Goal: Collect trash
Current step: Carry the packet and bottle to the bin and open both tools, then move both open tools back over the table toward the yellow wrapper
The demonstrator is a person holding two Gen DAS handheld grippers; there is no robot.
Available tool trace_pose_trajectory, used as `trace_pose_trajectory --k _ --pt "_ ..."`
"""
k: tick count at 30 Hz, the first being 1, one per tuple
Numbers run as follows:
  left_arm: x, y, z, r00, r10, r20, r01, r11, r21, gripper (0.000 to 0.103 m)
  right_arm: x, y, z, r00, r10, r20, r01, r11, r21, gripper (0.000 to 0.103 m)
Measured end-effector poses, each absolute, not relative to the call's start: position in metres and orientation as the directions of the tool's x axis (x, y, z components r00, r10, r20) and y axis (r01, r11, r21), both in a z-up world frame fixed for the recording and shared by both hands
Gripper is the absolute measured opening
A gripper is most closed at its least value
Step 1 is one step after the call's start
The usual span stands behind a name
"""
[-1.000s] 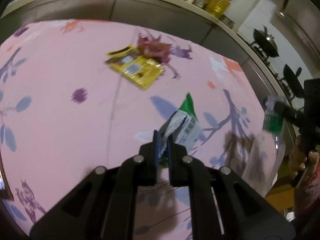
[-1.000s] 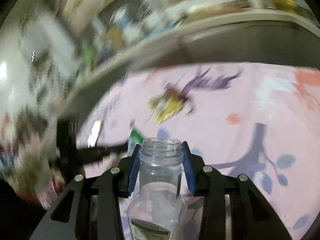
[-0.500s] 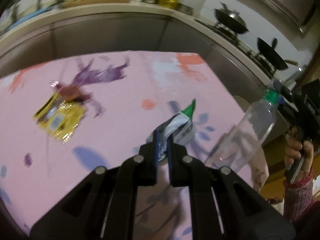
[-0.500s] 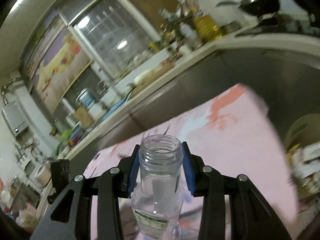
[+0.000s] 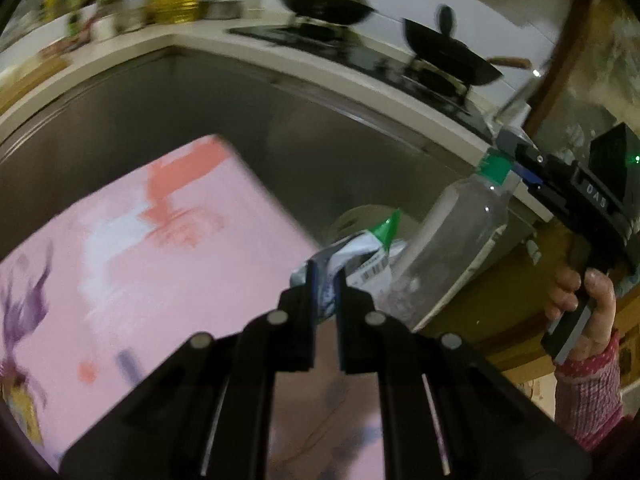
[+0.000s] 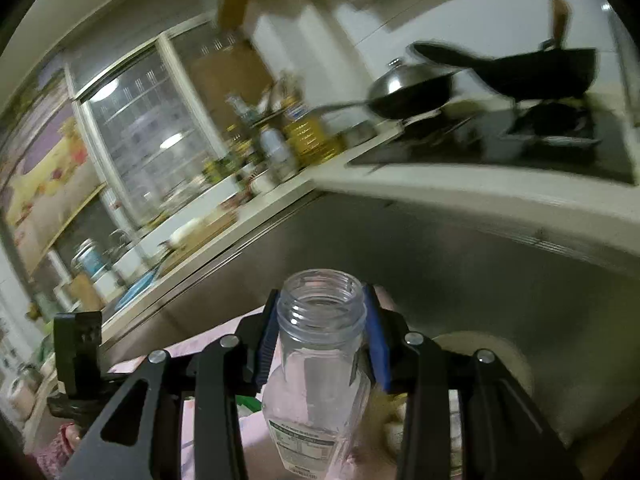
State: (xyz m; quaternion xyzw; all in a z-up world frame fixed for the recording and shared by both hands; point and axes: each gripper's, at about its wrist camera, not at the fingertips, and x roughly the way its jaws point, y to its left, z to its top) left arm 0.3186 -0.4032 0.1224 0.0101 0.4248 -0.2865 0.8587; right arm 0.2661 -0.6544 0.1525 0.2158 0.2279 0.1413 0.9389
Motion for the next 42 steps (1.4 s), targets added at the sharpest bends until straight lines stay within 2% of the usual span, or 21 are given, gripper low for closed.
trace_pose_trajectory --k 4,11,12,13,15,17,21,24,26,34,42 --pt "0.346 -0.465 0.105 0.429 -0.497 -0.755 0.541 0.81 -0.226 0.007 0.276 -0.69 0.14 0.879 0.267 -0.395 -0.083 0.901 0.425 0.038" --pt "0.379 -0.523 0.047 0.349 -0.471 -0.81 0.514 0.819 -0.255 0.007 0.3 -0.712 0.084 0.858 0.22 -0.463 -0.008 0.909 0.417 0.039" --pt "0.381 -0.527 0.037 0.347 -0.457 -0.819 0.507 0.826 -0.246 0.013 0.301 -0.709 0.078 0.855 0.214 -0.471 -0.006 0.914 0.405 0.039" --pt "0.385 -0.534 0.022 0.327 -0.416 -0.848 0.496 0.84 -0.221 0.03 0.306 -0.705 0.067 0.849 0.204 -0.487 -0.002 0.924 0.383 0.039" --pt "0.389 -0.54 0.001 0.296 -0.353 -0.887 0.475 0.861 -0.184 0.047 0.315 -0.695 0.044 0.825 0.194 -0.53 0.008 0.935 0.354 0.039" --pt "0.39 -0.54 -0.013 0.285 -0.334 -0.898 0.465 0.868 -0.175 0.047 0.327 -0.693 0.017 0.794 0.209 -0.57 0.028 0.925 0.379 0.039" --pt "0.385 -0.534 -0.009 0.298 -0.322 -0.899 0.472 0.868 -0.155 0.047 0.336 -0.704 -0.008 0.771 0.174 -0.613 0.129 0.899 0.418 0.048" --pt "0.378 -0.52 0.011 0.34 -0.346 -0.874 0.474 0.866 -0.159 0.047 0.332 -0.71 -0.008 0.783 0.175 -0.598 0.15 0.879 0.453 0.059" --pt "0.374 -0.508 0.023 0.366 -0.362 -0.857 0.463 0.87 -0.17 0.053 0.328 -0.71 0.0 0.794 0.159 -0.586 0.148 0.885 0.441 0.062" --pt "0.338 -0.464 0.054 0.442 -0.397 -0.804 0.429 0.881 -0.199 0.055 0.285 -0.712 0.032 0.854 0.068 -0.517 0.185 0.887 0.422 0.062" --pt "0.29 -0.429 0.065 0.564 -0.306 -0.767 0.416 0.908 -0.057 0.055 0.214 -0.675 0.041 0.887 0.099 -0.451 0.15 0.862 0.485 0.062"
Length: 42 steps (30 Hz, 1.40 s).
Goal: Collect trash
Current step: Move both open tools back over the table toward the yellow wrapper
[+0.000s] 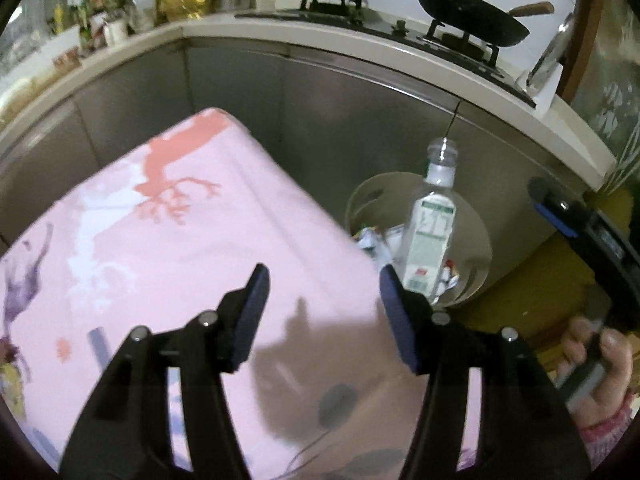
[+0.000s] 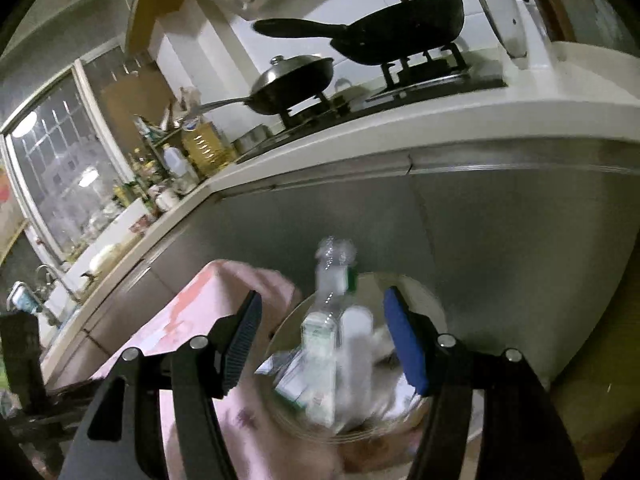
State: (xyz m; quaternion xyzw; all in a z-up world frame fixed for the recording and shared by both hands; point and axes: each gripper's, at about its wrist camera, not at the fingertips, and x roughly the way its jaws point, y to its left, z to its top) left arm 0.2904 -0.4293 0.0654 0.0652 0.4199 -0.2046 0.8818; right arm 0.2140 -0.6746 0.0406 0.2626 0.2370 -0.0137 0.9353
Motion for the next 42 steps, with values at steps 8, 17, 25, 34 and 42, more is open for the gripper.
trace_pose_trajectory --k 8,17,25,34,42 --pt "0.25 -0.393 0.072 0.639 -0.216 -0.738 0.363 0.931 0.041 0.055 0.16 -0.614 0.035 0.88 0.155 -0.449 0.12 0.843 0.525 0.062" --pt "0.212 -0.357 0.084 0.692 -0.198 -0.694 0.327 0.943 0.058 0.055 0.134 -0.566 0.048 0.853 0.195 -0.484 0.1 0.849 0.519 0.062" --pt "0.19 -0.335 0.097 0.729 -0.207 -0.653 0.31 0.95 0.044 0.055 0.12 -0.541 0.057 0.842 0.21 -0.497 0.096 0.848 0.521 0.062" --pt "0.173 -0.324 0.108 0.764 -0.207 -0.611 0.303 0.951 0.057 0.062 0.111 -0.537 0.067 0.856 0.188 -0.482 0.114 0.84 0.531 0.062" --pt "0.162 -0.319 0.117 0.781 -0.209 -0.588 0.298 0.953 0.058 0.062 0.107 -0.532 0.071 0.861 0.187 -0.474 0.113 0.837 0.536 0.062"
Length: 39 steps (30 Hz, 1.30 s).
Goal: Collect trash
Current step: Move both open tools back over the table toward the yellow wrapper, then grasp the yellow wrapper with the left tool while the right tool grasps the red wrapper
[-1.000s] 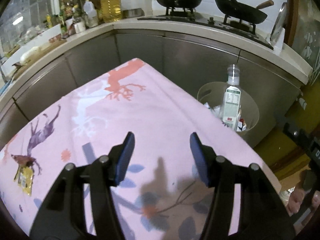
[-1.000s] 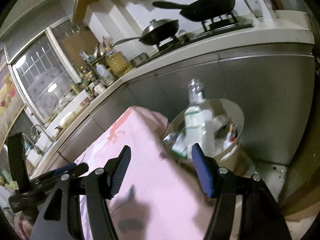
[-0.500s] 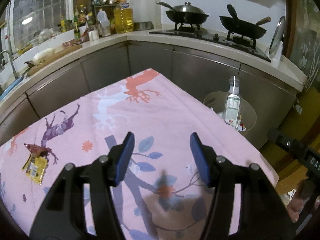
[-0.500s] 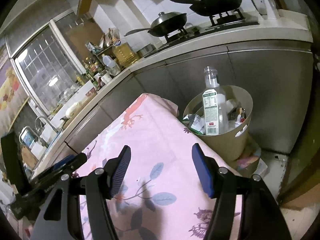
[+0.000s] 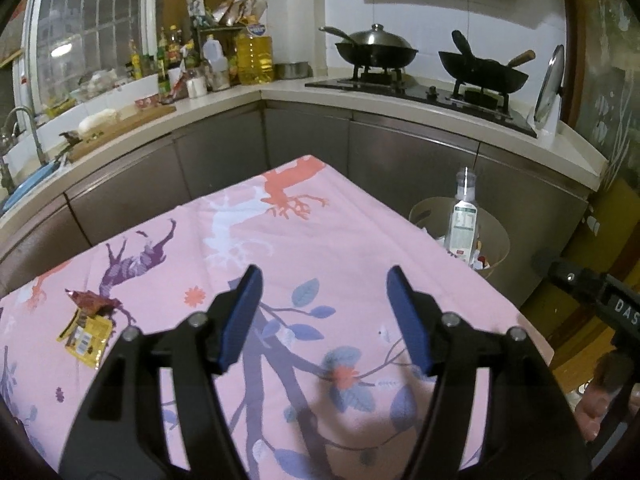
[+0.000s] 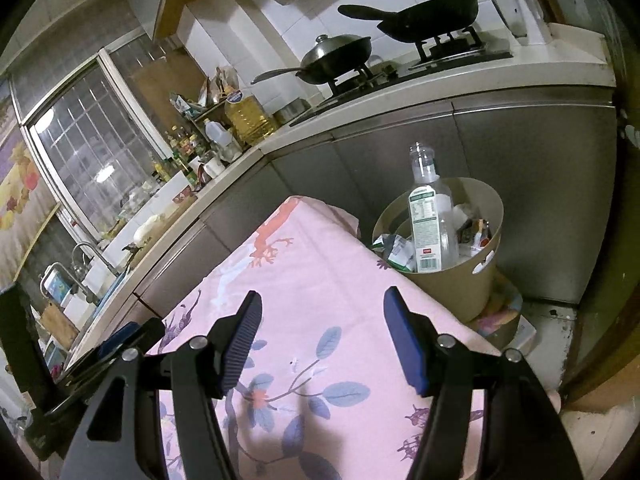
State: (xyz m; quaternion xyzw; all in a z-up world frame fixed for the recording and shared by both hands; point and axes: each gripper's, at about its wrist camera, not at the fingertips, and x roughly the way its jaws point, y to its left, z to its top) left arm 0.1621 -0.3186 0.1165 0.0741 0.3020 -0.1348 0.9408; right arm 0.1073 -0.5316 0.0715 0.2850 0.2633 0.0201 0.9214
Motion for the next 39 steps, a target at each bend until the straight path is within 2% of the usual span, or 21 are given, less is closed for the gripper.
trace_pose_trajectory --k 4,7,16,21,39 --pt "0.157 -0.316 0.121 0.792 -0.209 -0.573 0.296 0.953 0.062 0.063 0.106 -0.523 0.074 0.859 0.199 -0.472 0.097 0.842 0.531 0.062" --pt "0.153 -0.311 0.124 0.807 -0.199 -0.556 0.284 0.956 0.07 0.071 0.106 -0.515 0.076 0.857 0.209 -0.471 0.084 0.845 0.528 0.062" --pt "0.154 -0.288 0.126 0.819 -0.166 -0.55 0.239 0.969 0.063 0.071 0.115 -0.493 0.079 0.849 0.251 -0.465 0.039 0.848 0.529 0.062" --pt "0.154 -0.269 0.125 0.825 -0.136 -0.549 0.2 0.978 0.059 0.071 0.123 -0.478 0.079 0.848 0.294 -0.442 0.002 0.831 0.557 0.073" --pt "0.168 -0.179 0.102 0.804 0.01 -0.594 0.006 1.0 0.024 0.071 0.155 -0.395 0.081 0.771 0.409 -0.487 -0.154 0.863 0.481 0.073"
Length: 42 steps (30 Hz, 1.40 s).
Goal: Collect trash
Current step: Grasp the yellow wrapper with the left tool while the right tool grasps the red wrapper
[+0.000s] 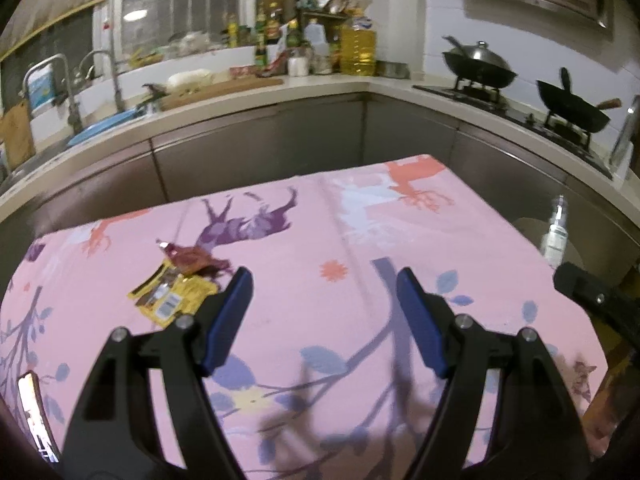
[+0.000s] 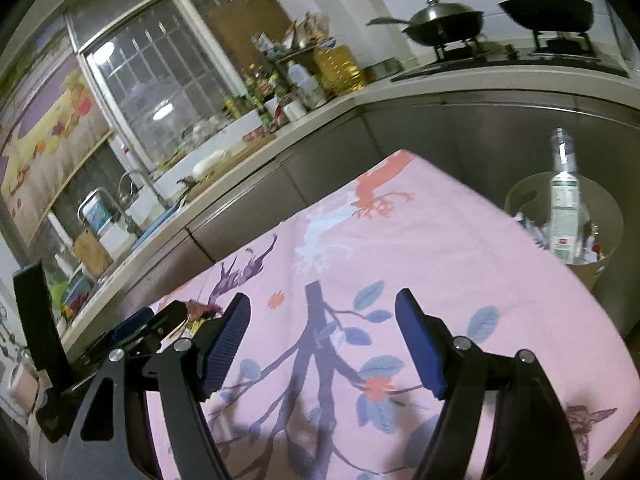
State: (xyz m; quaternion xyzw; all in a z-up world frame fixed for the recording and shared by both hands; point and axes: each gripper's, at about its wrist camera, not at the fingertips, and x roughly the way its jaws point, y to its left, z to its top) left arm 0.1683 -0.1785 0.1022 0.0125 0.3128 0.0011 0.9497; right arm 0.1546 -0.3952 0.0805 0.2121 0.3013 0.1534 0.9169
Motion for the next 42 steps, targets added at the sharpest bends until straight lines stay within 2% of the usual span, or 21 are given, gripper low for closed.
trace_pose_trajectory --k 3,7,13,17,20,25,30,32,34,37,38,39,40,41,42 --pt "0.167 -0.149 0.094 0.795 0.012 -0.607 -0.014 1.0 0.001 0.071 0.158 -0.378 0.076 0.743 0.432 -0.512 -0.2 0.872 0.446 0.072" --pt "0.161 -0.088 0.081 0.775 -0.041 -0.631 -0.039 0.993 -0.112 0.071 0.161 -0.351 0.067 0.693 0.471 -0.547 -0.293 0.876 0.383 0.067" --pt "0.17 0.009 0.048 0.7 -0.048 -0.712 -0.196 0.947 -0.256 0.071 0.172 -0.318 0.043 0.598 0.526 -0.605 -0.363 0.851 0.381 0.067" --pt "0.186 0.037 0.037 0.685 -0.053 -0.727 -0.232 0.93 -0.286 0.071 0.189 -0.288 0.035 0.526 0.56 -0.64 -0.432 0.824 0.366 0.067" --pt "0.206 0.046 0.029 0.669 -0.031 -0.742 -0.248 0.932 -0.262 0.071 0.202 -0.261 0.037 0.503 0.566 -0.653 -0.507 0.805 0.308 0.065" --pt "0.234 0.049 0.017 0.639 -0.046 -0.768 -0.242 0.935 -0.257 0.071 0.238 -0.205 0.048 0.458 0.607 -0.649 -0.646 0.729 0.226 0.065" --pt "0.248 0.057 0.019 0.647 -0.074 -0.759 -0.224 0.933 -0.282 0.071 0.281 -0.15 0.045 0.369 0.664 -0.65 -0.75 0.626 0.214 0.065" --pt "0.253 0.059 0.017 0.645 -0.089 -0.759 -0.211 0.934 -0.289 0.063 0.296 -0.133 0.042 0.336 0.671 -0.661 -0.764 0.605 0.226 0.065" --pt "0.257 0.06 0.014 0.635 -0.104 -0.766 -0.204 0.933 -0.295 0.05 0.312 -0.12 0.035 0.333 0.656 -0.678 -0.758 0.614 0.222 0.065" --pt "0.261 0.062 0.012 0.64 -0.117 -0.76 -0.185 0.936 -0.3 0.041 0.326 -0.111 0.026 0.301 0.662 -0.687 -0.752 0.608 0.256 0.063" --pt "0.261 0.061 0.011 0.641 -0.126 -0.757 -0.179 0.934 -0.308 0.039 0.33 -0.109 0.023 0.283 0.666 -0.691 -0.75 0.602 0.273 0.056" --pt "0.262 0.061 0.01 0.638 -0.141 -0.757 -0.172 0.932 -0.319 0.025 0.332 -0.106 0.02 0.267 0.666 -0.696 -0.75 0.597 0.283 0.041" --pt "0.262 0.06 0.008 0.63 -0.166 -0.759 -0.162 0.927 -0.337 0.007 0.334 -0.104 0.017 0.253 0.665 -0.703 -0.75 0.594 0.293 0.031" --pt "0.262 0.059 0.005 0.623 -0.179 -0.762 -0.163 0.922 -0.35 0.004 0.336 -0.102 0.013 0.227 0.666 -0.71 -0.748 0.586 0.311 0.013" --pt "0.259 0.059 0.005 0.631 -0.172 -0.757 -0.167 0.922 -0.348 0.002 0.336 -0.1 0.01 0.214 0.666 -0.715 -0.743 0.586 0.323 0.01"
